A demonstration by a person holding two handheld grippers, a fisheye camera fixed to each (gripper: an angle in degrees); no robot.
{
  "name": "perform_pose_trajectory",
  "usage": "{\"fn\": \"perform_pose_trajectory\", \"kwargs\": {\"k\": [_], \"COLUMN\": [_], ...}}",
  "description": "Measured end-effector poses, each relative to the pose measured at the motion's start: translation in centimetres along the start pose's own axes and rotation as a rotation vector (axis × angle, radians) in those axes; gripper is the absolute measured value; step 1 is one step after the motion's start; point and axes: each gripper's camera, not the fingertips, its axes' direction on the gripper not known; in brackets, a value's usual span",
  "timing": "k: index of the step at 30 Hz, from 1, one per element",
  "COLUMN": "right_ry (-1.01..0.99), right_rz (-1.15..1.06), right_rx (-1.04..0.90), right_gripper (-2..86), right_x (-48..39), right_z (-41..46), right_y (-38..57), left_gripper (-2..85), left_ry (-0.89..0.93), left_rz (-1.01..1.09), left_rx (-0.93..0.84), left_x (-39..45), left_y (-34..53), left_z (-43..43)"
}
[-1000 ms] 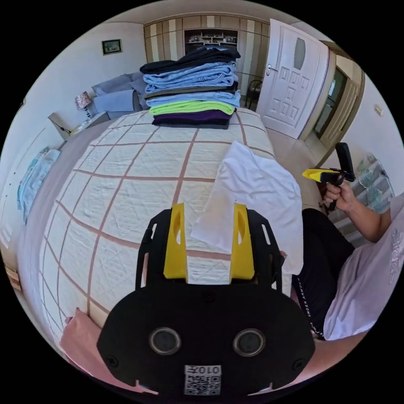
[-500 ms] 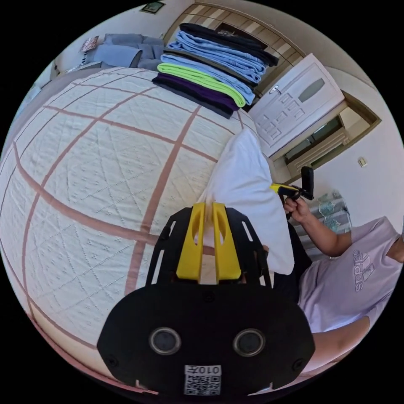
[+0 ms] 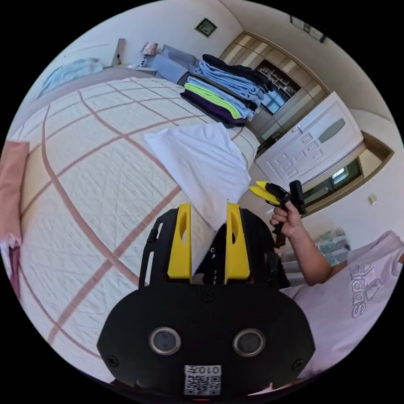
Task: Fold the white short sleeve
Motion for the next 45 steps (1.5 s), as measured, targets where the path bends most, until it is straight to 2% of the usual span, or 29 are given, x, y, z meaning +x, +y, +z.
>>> {"fn": "perform_pose_trajectory", "kwargs": {"k": [2,4,14,16,21,24,26,29,33,37,39,45], "right_ry": [-0.032,-0.061,-0.045,0.088,0.377,0.556,0.647,0.709,0.669,0.685,0.693,0.625], "right_rz": [0.002,-0.010,-0.105,-0.234,-0.920,-1.140,-1.179,-1.184,-1.177,-1.236,-1.250,-1.160], "right_rx": [0.001,-0.028,-0.066,-0.082,-0.031,-0.147,-0.153,-0.052,-0.022,-0.009,-0.006,-0.011], "right_gripper": [12.2,12.2,12.6,13.3,16.3,16.6,14.1,6.3,5.3,5.2,5.2,5.8], "right_x": [-0.7,-1.5,-6.7,-9.5,-20.8,-22.8,-22.8,-23.1,-23.8,-23.5,-23.1,-21.1], "right_z": [0.2,0.6,0.6,1.3,5.4,10.1,11.8,11.8,9.7,8.8,8.4,6.1], "right_y": [0.7,1.2,4.5,5.2,10.2,12.4,12.8,12.5,10.7,10.9,10.9,8.2], "left_gripper": [11.2,10.9,5.4,4.6,3.7,4.0,4.7,6.4,10.6,13.4,13.6,10.9], "left_ry": [0.179,0.282,0.503,0.518,0.540,0.559,0.577,0.585,0.598,0.627,0.682,0.704], "left_rz": [-0.150,-0.219,-0.389,-0.391,-0.372,-0.356,-0.345,-0.329,-0.359,-0.502,-0.541,-0.544], "left_rx": [0.016,0.017,0.050,0.081,0.082,0.069,0.078,0.090,0.107,0.169,0.211,0.157], "left_x": [-1.6,-2.6,-5.5,-5.7,-5.8,-5.7,-5.6,-5.3,-5.5,-6.9,-7.0,-4.7], "left_y": [2.3,3.1,2.9,2.9,1.8,0.8,0.1,-0.7,0.0,2.4,2.2,-1.2], "left_z": [1.1,1.6,2.1,1.1,-1.2,-2.3,-3.4,-4.7,-6.2,-6.6,-6.2,-3.3]}}
